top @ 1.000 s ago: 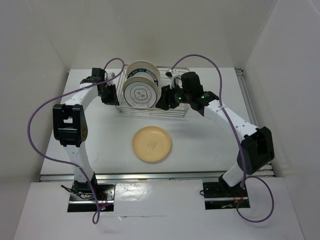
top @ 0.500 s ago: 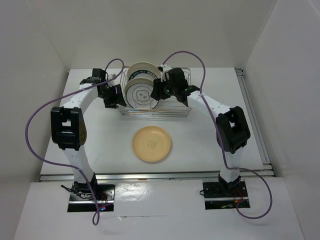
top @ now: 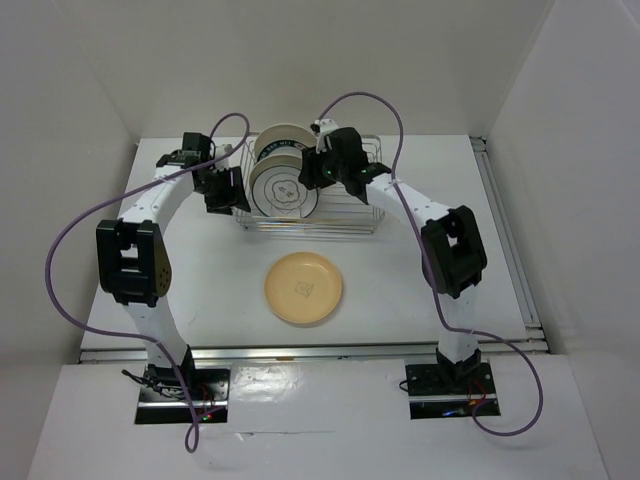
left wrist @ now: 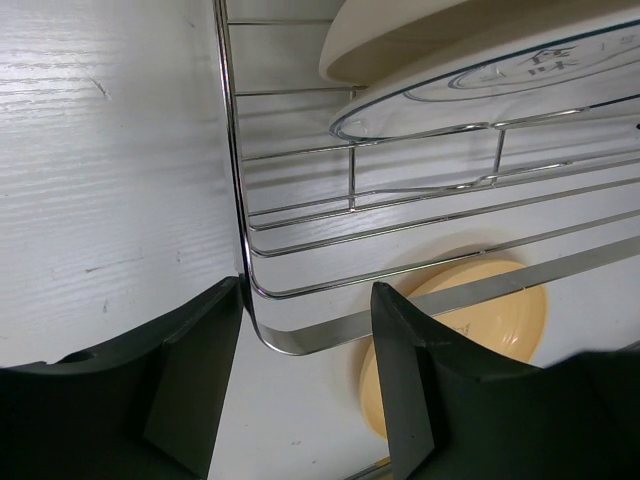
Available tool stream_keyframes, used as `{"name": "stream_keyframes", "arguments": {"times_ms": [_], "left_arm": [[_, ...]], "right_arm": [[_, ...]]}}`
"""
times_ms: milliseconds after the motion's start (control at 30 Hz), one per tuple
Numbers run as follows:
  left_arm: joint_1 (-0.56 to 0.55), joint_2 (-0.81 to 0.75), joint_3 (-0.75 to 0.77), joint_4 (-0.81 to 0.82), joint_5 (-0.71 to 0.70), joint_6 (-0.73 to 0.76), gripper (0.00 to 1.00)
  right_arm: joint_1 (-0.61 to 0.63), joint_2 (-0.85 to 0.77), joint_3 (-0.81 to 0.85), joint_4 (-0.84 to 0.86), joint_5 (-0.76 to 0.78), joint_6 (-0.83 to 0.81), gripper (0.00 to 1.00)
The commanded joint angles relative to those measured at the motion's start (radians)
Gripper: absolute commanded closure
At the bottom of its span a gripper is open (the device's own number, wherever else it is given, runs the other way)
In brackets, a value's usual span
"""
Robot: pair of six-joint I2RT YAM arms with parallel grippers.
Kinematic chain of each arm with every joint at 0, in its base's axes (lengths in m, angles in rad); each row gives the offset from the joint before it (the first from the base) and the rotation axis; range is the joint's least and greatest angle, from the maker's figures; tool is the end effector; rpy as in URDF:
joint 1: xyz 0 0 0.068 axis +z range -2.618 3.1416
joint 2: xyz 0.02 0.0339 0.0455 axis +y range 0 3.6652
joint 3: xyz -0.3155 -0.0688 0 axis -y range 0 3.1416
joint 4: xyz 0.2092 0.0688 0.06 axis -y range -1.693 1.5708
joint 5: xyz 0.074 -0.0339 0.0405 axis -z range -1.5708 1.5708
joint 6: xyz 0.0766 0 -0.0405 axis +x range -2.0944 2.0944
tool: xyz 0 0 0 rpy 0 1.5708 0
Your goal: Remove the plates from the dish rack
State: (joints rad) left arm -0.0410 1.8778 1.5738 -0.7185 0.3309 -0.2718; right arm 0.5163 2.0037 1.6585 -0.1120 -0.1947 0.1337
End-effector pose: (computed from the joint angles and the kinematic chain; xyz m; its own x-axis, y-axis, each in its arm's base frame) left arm 0.4079 -0.0416 0.2839 -0.8772 -0.2181 -0.4277 -0.0286 0.9130 -0.4070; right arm 0.4304 0.2614 0.3197 -0.4652 -0.1137 -0.8779 -0.5785 0.7897 0.2043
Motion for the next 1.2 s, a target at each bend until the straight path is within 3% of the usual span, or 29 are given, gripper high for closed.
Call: {"name": "stream_keyframes", "arguments": {"times_ms": [0,267,367,433,567,900,1167], "left_arm": [[-0.003,-0.039,0.029,-0.007,-0.016,0.032,0.33],[-0.003,-0.029,0.011,0.004,-0.007,0.033,0.34],[-0.003,-0.029,0.011,0.004,-0.007,0.033,0.34],[-0.003,-0.029,0.011,0.004,-0.007,0.033,0.34],[-0.003,-0.029,0.002,0.004,0.003,0.033,0.34],[-0.013,-0.049,-0.017,0.013,0.04,0.033,0.4],[-0.013,-0.059,-0.017,0.013,0.049,0.033,0.41]], "right_arm": [[0.001,0.044,0.063,0.006,0.006,-0.038,0.46],[0.001,0.069,0.05,0.029,0.001,-0.029,0.51],[0.001,0.078,0.05,0.018,-0.015,-0.029,0.68],[0.001,0.061,0.041,0.018,-0.015,-0.029,0.86],[0.001,0.004,0.021,0.051,0.009,-0.04,1.0],[0.001,-0.173,0.075,0.02,0.113,-0.112,1.0],[-0.073,-0.357,0.066,-0.176,0.173,-0.057,1.0]]}}
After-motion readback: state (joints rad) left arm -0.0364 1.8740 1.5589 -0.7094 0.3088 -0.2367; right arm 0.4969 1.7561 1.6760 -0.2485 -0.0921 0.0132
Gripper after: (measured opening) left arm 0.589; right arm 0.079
